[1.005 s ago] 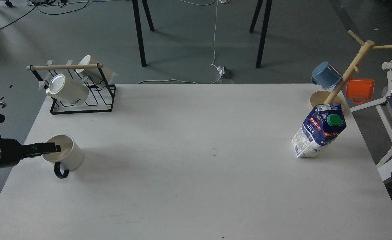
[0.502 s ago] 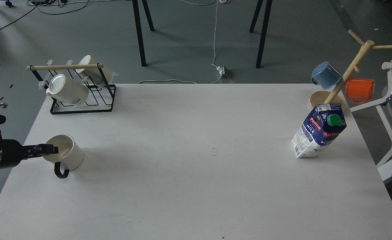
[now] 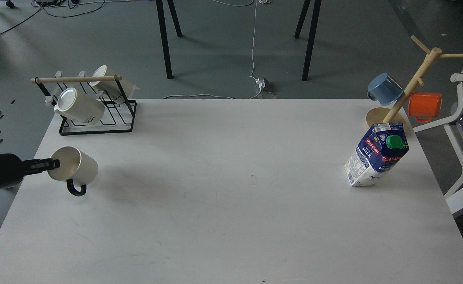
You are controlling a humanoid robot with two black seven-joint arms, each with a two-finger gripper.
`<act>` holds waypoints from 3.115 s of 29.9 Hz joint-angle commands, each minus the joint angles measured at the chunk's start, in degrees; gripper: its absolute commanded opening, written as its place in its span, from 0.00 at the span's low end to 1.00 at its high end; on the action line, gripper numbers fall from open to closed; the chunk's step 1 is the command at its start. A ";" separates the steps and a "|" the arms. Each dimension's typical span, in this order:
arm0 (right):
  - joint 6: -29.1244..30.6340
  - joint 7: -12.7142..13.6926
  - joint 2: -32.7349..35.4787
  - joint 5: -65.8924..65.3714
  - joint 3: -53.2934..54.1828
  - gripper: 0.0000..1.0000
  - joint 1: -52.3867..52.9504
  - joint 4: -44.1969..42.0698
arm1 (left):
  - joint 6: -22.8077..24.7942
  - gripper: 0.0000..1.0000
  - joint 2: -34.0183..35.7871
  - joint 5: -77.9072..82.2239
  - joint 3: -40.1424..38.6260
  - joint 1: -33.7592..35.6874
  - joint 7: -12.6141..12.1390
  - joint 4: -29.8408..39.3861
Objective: Place cup and milk with both arms
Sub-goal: 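Lift the white mug with the left gripper and carry it to table center, then release the mug and withdraw the left gripper toward the rack, then reach the right gripper to the milk carton and grasp it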
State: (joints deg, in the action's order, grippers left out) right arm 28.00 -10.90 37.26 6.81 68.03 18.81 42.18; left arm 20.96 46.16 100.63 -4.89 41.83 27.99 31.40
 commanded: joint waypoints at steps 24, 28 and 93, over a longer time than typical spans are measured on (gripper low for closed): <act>0.00 0.00 -0.70 -0.04 -0.35 0.99 2.99 -9.66 | 7.04 0.05 -28.14 2.90 0.40 12.93 0.01 12.19; 0.00 0.00 -0.61 -0.04 -0.61 0.99 3.08 -9.66 | 7.04 0.15 -31.04 3.08 0.58 11.61 0.01 11.76; 0.00 14.59 -6.85 33.36 -2.98 0.99 -37.45 28.22 | 7.04 0.99 4.99 -72.42 -27.55 -8.87 0.01 20.90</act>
State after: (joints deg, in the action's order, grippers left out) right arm 28.00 3.54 32.94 40.58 66.48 -19.17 69.84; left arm 28.02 51.07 28.21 -32.43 33.40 28.00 51.93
